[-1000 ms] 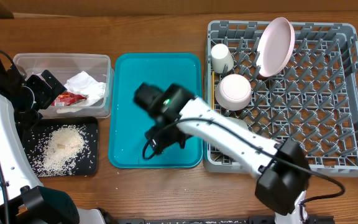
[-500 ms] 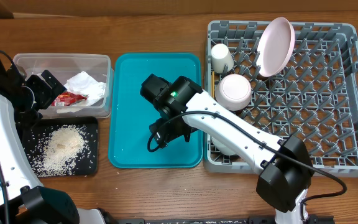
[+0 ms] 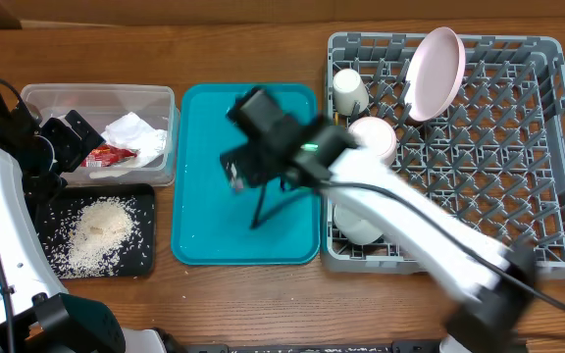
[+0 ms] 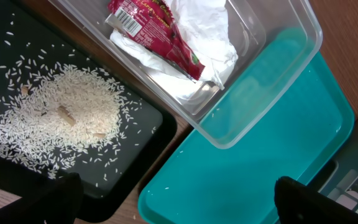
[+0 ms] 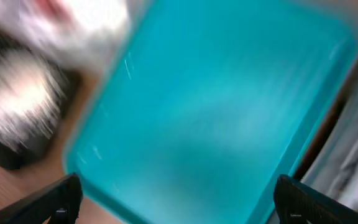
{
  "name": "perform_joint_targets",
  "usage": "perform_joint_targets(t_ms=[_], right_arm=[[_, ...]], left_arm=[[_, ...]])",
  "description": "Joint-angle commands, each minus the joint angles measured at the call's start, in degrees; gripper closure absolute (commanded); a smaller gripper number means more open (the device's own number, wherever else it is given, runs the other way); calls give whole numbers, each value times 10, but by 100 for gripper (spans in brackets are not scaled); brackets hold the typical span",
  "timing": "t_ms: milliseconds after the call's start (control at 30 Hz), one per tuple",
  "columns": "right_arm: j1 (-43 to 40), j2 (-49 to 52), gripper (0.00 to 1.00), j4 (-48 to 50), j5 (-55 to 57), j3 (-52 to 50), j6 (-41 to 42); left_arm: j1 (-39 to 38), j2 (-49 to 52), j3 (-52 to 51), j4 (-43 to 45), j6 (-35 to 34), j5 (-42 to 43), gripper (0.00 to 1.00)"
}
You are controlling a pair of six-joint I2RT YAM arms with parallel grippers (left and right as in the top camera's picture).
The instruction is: Sort waste into correct bins and load items into the dishwasher
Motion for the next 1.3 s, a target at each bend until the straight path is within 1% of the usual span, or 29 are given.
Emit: perform_joint_targets(t_ms=[0,67,200,267,367,467,500,567,633,667,700,733,767,800,833,867,900,933,1000,1033,1067,1133,1267], right_arm=[[-33,-144,0,40,57,13,-19],[-65,-212,0,45,57,13,-43],[-146,-338,0,25,40,-2,-45],[-199,-423,0,9,34,-35,-45],[-246,-519,0,-6,35,-90,-47],[-297,-671,0,-12,39,-200,-49],[-305,-699,0,-11,39,-224,-49],[-328,-826,0,-8,39,-341,-49],[-332,-887,0,6,38,-412,-49],[-332,-936,0,33,38,-483,-49],[-332,-952,0,48,38,-509,-49],[-332,-975,0,80,38,-558,-49],[-332,-984,0,96,38,-577,-49],[-332,-998,0,141,38,-623,-49],[-332,-1008,0,209,38,-678,-49],[-332,-1009,0,242,38,-701,-48],[-333,-1010,0,332,35,-760,-46],[-333,-1010,0,368,32,-782,-46],[-341,-1011,0,500,4,-869,-46],[-348,-1013,0,542,-13,-899,-46],[-353,-1017,0,572,-27,-923,-46],[-360,-1035,0,599,-31,-962,-45],[-367,-1034,0,598,-31,-980,-45]], left_arm=[[2,-4,12,1,-6,-3,0],[2,-4,12,1,-6,-3,0],[2,-4,12,1,-6,-3,0],[2,-4,12,1,-6,-3,0],[2,-4,12,1,-6,-3,0],[2,-4,12,1,-6,-3,0],[2,-4,12,1,-6,-3,0],[2,-4,12,1,-6,-3,0],[2,-4,12,1,-6,-3,0],[2,-4,11,1,-6,-3,0],[2,-4,12,1,-6,-3,0],[2,-4,12,1,-6,-3,0],[2,-4,12,1,-6,-3,0],[2,-4,12,1,-6,-3,0],[2,-4,12,1,-6,-3,0],[2,-4,12,1,-6,-3,0],[2,-4,12,1,-6,-3,0],[2,-4,12,1,-6,-3,0],[2,-4,12,1,-6,-3,0],[2,-4,12,1,-6,-3,0],[2,-4,12,1,-6,-3,0],[2,-4,12,1,-6,-3,0],[2,-4,12,1,-6,-3,0]])
